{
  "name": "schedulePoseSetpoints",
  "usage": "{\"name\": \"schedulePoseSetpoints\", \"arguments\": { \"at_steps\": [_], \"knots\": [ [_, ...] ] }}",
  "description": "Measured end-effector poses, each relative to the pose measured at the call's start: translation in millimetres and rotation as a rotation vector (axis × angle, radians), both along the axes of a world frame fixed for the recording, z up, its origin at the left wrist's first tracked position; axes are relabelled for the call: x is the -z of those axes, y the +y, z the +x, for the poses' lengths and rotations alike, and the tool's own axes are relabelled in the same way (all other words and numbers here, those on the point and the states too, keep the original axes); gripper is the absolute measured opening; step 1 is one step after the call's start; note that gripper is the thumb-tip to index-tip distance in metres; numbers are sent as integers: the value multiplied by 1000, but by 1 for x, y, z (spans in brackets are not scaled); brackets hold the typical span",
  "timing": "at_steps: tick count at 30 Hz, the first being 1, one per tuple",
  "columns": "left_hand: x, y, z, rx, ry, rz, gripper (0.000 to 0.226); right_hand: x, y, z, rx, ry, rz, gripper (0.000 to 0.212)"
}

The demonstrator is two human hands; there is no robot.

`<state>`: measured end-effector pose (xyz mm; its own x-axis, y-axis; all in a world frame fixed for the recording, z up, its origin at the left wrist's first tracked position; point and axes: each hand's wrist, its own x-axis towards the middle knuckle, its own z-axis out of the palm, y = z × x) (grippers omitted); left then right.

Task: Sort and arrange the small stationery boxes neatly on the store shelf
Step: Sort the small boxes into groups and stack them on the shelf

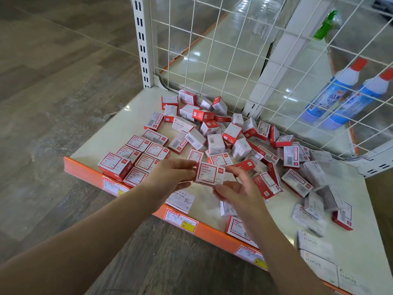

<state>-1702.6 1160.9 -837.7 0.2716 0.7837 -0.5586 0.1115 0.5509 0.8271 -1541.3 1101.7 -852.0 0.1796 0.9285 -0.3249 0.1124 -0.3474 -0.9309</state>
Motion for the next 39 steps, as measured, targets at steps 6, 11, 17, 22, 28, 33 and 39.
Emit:
{"name": "schedulePoseSetpoints", "arguments": {
  "at_steps": [6,11,17,22,28,33,39],
  "knots": [
    [-2,-2,-1,80,62,59,25,-4,-2,2,-47,-106,14,37],
    [-2,-3,-2,94,78,59,24,-5,-2,1,-71,-162,10,41],
    [1,-2,-5,102,82,50,21,-4,-2,-1,-126,-224,13,44],
    [3,0,-9,88,90,35,22,-3,0,-6,-149,-312,24,47],
    [3,5,-30,138,431,355,25,-2,6,-22,-170,-343,65,42],
    [4,12,-71,30,725,573,29,3,13,-43,-146,-319,84,35],
    [9,10,-108,-6,877,587,30,14,25,-72,-170,-343,115,37]
  ]
}}
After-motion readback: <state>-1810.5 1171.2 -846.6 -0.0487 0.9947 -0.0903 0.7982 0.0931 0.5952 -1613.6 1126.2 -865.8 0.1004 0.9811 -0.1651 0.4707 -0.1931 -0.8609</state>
